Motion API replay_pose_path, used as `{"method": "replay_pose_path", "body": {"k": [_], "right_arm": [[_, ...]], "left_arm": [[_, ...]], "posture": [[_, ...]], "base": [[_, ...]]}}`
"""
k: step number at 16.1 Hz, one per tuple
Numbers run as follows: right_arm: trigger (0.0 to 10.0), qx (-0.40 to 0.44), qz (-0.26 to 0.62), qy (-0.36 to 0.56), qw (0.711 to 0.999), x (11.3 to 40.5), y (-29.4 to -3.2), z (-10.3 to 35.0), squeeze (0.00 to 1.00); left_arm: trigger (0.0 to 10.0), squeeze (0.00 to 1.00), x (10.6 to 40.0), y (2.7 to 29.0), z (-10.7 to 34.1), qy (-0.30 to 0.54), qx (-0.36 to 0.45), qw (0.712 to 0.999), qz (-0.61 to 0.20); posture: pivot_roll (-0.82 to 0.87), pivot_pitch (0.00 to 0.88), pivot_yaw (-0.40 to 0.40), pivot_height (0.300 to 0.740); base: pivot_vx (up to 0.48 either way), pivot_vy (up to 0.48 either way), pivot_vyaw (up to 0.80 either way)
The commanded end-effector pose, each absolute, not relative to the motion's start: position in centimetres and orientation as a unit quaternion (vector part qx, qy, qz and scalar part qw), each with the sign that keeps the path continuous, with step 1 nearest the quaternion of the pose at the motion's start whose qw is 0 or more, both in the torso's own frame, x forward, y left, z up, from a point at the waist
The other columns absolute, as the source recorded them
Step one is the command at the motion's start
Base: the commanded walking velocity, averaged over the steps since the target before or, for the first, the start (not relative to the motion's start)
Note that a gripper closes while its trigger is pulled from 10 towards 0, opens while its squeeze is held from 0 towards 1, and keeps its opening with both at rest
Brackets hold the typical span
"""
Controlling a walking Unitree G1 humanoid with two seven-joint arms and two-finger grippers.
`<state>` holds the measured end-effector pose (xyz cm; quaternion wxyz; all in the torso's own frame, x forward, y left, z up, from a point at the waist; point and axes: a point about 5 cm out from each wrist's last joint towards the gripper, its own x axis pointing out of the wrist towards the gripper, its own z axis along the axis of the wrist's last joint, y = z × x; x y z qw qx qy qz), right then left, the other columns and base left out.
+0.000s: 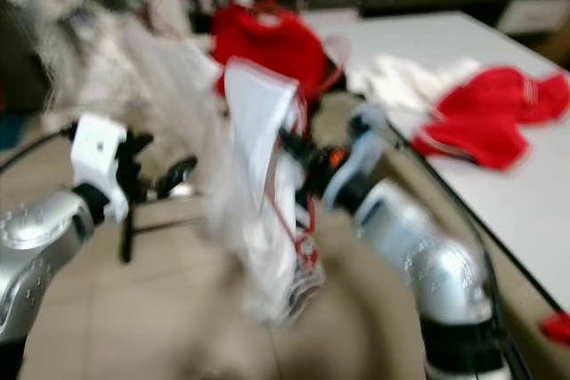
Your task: Hang hanger
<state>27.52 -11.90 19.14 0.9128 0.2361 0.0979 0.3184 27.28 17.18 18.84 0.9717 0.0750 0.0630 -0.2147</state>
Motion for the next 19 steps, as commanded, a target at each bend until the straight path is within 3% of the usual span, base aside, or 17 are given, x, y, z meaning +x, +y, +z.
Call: {"method": "replay_pose_path", "body": {"k": [1,5,6,7,8,9,12,13,14,19], "right_arm": [[10.0,0.217,0.319,0.071,0.920,27.5,-12.1,19.7,0.00],[10.0,0.175,0.287,0.067,0.939,27.3,-12.3,18.0,0.00],[10.0,0.125,0.277,0.082,0.949,27.4,-12.3,17.0,0.00],[10.0,0.081,0.274,0.087,0.954,27.4,-12.2,16.2,0.00],[10.0,0.069,0.276,0.087,0.955,27.4,-12.0,16.0,0.00],[10.0,0.042,0.277,0.082,0.957,27.5,-11.8,15.9,0.00],[10.0,0.038,0.311,0.066,0.947,27.6,-11.6,16.1,0.00],[10.0,0.050,0.322,0.064,0.943,27.6,-11.7,16.2,0.00],[10.0,0.062,0.340,0.060,0.937,27.5,-11.8,16.4,0.00],[10.0,0.059,0.462,0.048,0.883,26.6,-11.8,17.4,0.00]], "left_arm": [[10.0,1.00,27.2,16.9,18.6,0.061,0.076,0.971,-0.218],[10.0,1.00,27.0,16.6,17.2,0.064,0.080,0.972,-0.211],[10.0,0.83,27.0,16.4,17.0,0.063,0.086,0.972,-0.212],[10.0,0.14,26.9,16.2,16.8,0.062,0.090,0.971,-0.214],[10.0,0.01,26.9,16.2,16.7,0.063,0.093,0.970,-0.214],[10.0,0.00,26.9,16.3,16.5,0.067,0.096,0.970,-0.211],[10.0,0.00,27.4,17.5,16.4,0.071,0.096,0.973,-0.196],[10.0,0.20,27.6,18.0,16.6,0.071,0.093,0.974,-0.192],[10.0,1.00,28.0,19.1,16.9,0.069,0.091,0.976,-0.186],[10.0,1.00,29.5,23.7,18.7,0.057,0.145,0.965,-0.209]], "posture": [[-0.08,0.000,-0.006,0.740],[-0.10,0.003,-0.013,0.740],[-0.09,0.002,-0.016,0.740],[-0.09,0.001,-0.017,0.740],[-0.09,0.000,-0.017,0.740],[-0.09,0.000,-0.017,0.740],[-0.09,0.000,-0.017,0.740],[-0.09,0.000,-0.015,0.740],[-0.09,0.000,-0.015,0.740],[-0.08,0.000,-0.014,0.740]], "base": [[0.000,0.000,0.80],[0.000,0.000,0.20],[0.000,0.000,0.00],[0.000,0.000,0.00],[0.000,0.000,0.00],[0.000,0.000,0.00],[0.000,0.000,0.00],[0.000,0.000,0.00],[0.000,0.000,0.00],[0.000,0.000,0.00]]}}
